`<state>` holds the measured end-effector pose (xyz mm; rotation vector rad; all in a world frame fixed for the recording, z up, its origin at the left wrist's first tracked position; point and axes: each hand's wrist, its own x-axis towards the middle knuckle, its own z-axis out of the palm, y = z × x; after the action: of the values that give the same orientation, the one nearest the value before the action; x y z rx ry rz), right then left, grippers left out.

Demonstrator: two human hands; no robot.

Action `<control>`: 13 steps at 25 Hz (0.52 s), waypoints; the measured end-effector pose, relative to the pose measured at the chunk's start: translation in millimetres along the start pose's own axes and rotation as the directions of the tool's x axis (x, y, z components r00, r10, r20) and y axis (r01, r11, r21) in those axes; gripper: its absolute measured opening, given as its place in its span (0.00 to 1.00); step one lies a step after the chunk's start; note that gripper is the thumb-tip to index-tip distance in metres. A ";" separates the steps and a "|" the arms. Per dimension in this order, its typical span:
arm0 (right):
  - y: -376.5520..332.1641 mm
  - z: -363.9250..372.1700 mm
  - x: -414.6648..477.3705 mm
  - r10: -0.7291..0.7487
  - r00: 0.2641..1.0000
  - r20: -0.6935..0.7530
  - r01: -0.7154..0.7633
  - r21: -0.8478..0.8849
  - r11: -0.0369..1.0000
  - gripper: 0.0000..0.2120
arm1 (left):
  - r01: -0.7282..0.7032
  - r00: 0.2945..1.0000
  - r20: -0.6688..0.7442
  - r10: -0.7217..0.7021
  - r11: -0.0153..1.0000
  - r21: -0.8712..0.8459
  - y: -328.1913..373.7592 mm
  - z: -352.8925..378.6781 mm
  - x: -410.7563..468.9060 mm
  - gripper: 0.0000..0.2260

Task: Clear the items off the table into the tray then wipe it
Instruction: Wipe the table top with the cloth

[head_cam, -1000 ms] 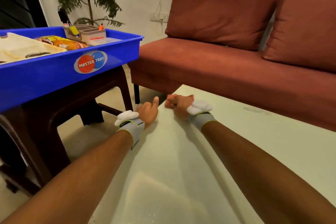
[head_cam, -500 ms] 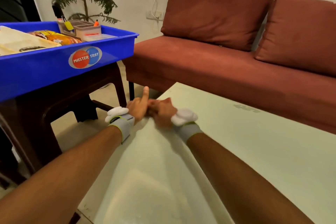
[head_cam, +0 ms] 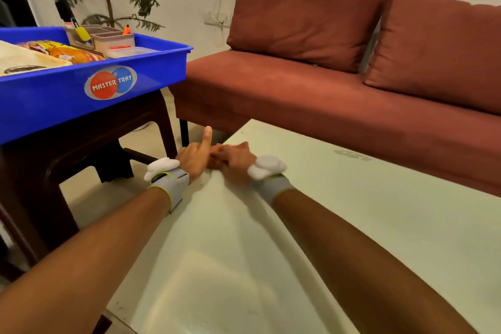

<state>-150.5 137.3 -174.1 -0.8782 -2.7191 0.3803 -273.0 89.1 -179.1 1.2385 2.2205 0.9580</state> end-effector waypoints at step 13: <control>-26.5 -9.9 -55.6 -0.171 0.981 0.090 0.173 -0.016 0.985 0.13 | -0.013 0.998 -0.061 0.017 0.998 0.063 13.6 -14.1 -20.7 0.32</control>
<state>-117.9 84.8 -165.4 -0.6391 -2.8593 0.3600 -263.7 71.2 -158.9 1.2704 2.3087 0.9511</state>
